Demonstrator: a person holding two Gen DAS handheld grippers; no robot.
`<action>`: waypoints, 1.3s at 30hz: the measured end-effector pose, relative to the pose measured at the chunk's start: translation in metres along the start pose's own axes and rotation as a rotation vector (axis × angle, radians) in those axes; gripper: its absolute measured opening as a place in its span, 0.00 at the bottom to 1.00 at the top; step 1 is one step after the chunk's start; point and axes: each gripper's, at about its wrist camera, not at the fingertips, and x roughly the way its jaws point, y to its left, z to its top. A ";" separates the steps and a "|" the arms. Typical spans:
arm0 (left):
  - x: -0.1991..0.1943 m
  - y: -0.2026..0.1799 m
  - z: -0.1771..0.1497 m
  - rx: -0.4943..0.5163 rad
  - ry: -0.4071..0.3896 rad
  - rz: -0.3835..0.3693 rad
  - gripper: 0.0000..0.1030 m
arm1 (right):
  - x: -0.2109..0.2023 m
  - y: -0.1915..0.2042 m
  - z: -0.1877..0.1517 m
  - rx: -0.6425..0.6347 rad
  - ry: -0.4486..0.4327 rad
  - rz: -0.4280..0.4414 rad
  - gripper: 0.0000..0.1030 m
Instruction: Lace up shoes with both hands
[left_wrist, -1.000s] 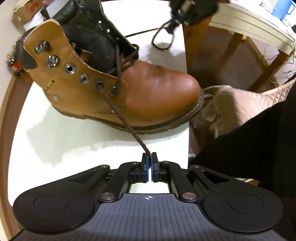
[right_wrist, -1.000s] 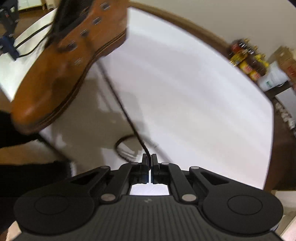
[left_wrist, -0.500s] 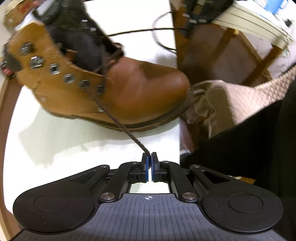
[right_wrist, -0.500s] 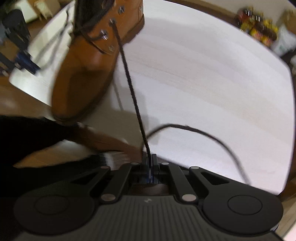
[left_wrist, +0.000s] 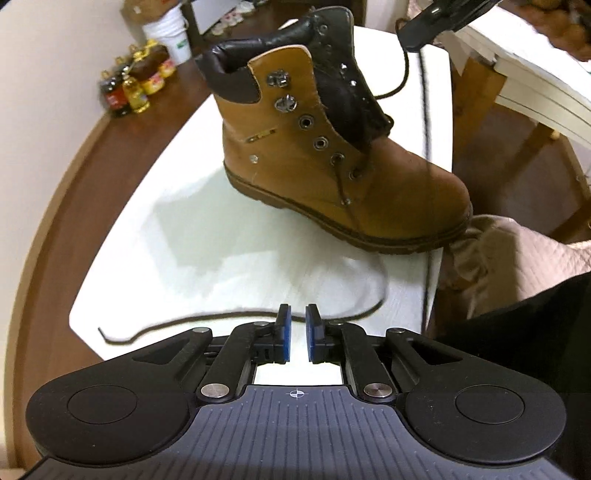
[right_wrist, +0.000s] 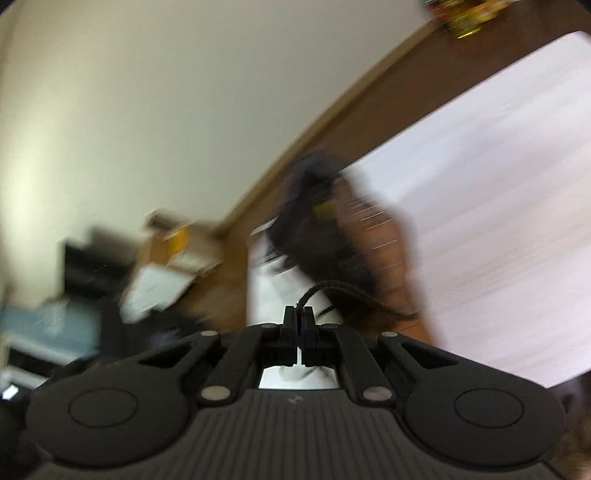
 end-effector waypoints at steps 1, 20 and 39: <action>0.001 -0.003 0.001 0.003 -0.007 -0.004 0.12 | -0.002 -0.009 0.001 0.015 -0.027 -0.045 0.02; 0.057 -0.067 0.047 -0.116 -0.109 -0.252 0.16 | 0.001 -0.088 0.012 0.146 -0.215 -0.287 0.02; 0.069 -0.052 0.075 -0.193 -0.061 -0.265 0.03 | -0.017 -0.099 0.004 0.191 -0.182 -0.283 0.18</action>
